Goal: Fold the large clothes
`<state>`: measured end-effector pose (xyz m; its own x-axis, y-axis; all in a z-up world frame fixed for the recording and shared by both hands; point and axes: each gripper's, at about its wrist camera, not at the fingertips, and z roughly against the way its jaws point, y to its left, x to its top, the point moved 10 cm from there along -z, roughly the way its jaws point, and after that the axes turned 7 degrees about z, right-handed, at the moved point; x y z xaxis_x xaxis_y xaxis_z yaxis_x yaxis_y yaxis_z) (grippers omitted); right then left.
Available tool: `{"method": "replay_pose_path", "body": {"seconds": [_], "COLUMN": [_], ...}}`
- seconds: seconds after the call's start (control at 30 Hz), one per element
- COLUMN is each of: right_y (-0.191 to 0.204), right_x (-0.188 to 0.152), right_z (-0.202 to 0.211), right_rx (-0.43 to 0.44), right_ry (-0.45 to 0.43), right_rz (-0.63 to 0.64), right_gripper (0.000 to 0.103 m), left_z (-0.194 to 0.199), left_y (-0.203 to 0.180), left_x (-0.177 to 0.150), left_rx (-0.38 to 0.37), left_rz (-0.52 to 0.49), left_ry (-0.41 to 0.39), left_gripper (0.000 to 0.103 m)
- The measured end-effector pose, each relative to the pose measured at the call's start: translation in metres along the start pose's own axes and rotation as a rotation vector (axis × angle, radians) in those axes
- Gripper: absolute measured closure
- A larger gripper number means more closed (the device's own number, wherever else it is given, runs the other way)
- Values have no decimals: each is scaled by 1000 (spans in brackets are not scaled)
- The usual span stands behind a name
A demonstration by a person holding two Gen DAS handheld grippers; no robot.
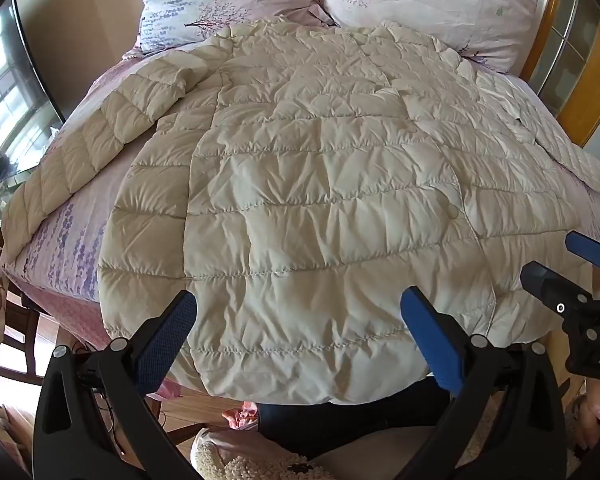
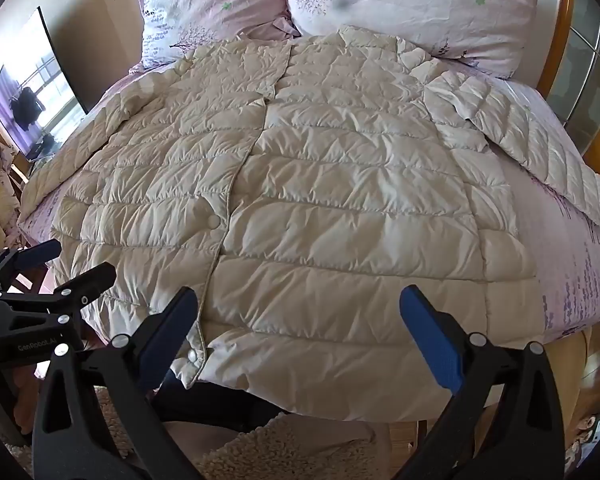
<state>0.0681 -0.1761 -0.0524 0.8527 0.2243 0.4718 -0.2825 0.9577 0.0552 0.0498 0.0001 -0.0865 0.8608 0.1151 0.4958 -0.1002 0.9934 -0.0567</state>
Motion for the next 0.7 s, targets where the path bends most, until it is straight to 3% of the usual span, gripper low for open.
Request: {"method": "replay_pose_path", "body": {"seconds": [0.7], "right_y": [1], "right_x": [-2], "right_z": [-3], "right_rx": [8], "right_ry": [2], "right_rz": [-10], "right_gripper": [2], "left_z": [0], "left_y": [0], "left_x": [0], "left_rx": [0], "left_rz": [0], "left_ry": [-1], "left_gripper": [1]}}
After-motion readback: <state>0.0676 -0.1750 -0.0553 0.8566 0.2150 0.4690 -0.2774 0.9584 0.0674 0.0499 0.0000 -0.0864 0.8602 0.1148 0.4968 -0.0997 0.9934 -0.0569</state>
